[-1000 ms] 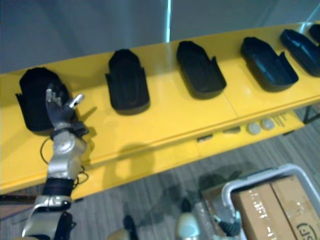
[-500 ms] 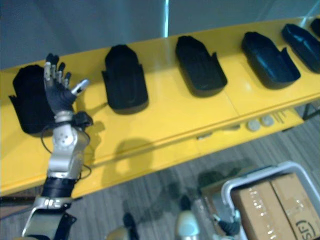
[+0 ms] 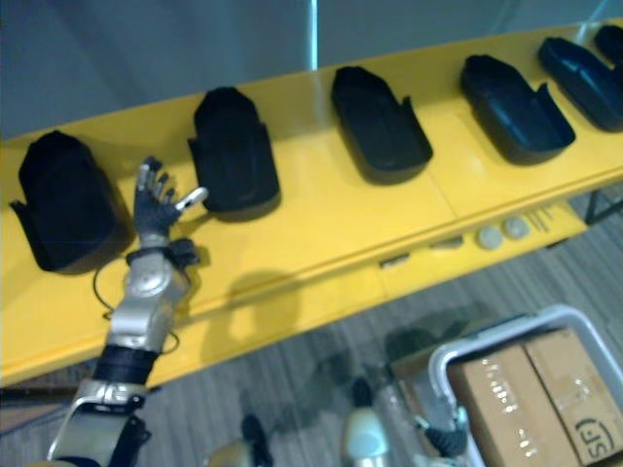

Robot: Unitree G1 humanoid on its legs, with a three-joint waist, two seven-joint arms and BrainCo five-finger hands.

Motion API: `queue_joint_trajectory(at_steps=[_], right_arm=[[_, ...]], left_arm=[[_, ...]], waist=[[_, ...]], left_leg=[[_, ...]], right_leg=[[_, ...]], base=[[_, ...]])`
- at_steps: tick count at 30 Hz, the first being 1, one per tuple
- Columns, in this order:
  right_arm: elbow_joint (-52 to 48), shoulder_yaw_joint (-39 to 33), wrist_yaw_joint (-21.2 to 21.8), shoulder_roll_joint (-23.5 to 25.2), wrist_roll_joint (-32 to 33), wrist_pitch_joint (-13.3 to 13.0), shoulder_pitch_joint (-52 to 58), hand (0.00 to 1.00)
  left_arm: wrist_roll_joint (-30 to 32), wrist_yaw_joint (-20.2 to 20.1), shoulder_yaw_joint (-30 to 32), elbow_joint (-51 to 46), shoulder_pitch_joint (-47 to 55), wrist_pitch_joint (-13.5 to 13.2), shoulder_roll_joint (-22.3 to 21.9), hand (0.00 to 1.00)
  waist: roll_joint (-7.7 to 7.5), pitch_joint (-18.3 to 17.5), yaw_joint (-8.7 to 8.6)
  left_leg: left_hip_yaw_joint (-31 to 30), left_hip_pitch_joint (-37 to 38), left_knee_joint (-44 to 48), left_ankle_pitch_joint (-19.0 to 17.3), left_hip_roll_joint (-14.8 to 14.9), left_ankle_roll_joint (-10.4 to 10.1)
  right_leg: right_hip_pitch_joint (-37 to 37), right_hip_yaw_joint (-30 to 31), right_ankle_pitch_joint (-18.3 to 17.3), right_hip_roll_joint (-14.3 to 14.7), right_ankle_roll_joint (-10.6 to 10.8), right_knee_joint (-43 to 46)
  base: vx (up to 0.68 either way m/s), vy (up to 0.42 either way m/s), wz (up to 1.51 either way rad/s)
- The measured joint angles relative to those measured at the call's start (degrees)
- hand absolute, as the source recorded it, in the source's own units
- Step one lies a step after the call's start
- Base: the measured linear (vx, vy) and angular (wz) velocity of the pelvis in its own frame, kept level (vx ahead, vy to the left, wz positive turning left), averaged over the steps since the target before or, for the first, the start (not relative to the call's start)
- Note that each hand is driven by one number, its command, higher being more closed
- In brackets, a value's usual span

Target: Walk over and take plastic housings, then place them on the shelf

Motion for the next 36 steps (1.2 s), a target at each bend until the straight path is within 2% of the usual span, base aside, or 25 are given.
queue_joint_trajectory(at_steps=[13,23,36], right_arm=[[0.05,0.18,-0.09,0.02,0.02,-0.11,0.03,0.0],[0.07,1.72,-0.81,0.01,0.01,-0.1,0.04,0.0],[0.03,1.89,-0.84,0.01,0.01,-0.09,0.03,0.0]], left_arm=[[0.14,9.38,5.22,3.65,-1.0,-0.33,-0.48,0.0],[0.1,11.83,7.26,4.49,-1.0,-0.41,-0.62,0.0],[0.12,12.33,9.13,4.26,-1.19,-0.62,-0.61,0.0]], waist=[[0.19,0.12,0.17],[0.18,0.15,0.18],[-0.03,1.02,0.22]], left_leg=[[-0.22,-0.31,0.15,-0.06,0.01,0.02],[-0.37,-0.22,0.25,-0.12,-0.01,0.03],[-0.37,-0.2,0.31,-0.16,-0.01,0.05]], right_leg=[[-0.16,-0.18,-0.05,-0.05,0.08,0.13],[-0.18,-0.35,-0.76,-0.11,0.63,0.92],[-0.17,-0.36,-0.8,-0.12,0.69,0.98]], base=[[0.0,0.0,0.0],[0.0,-0.001,0.0],[0.0,0.0,0.0]])
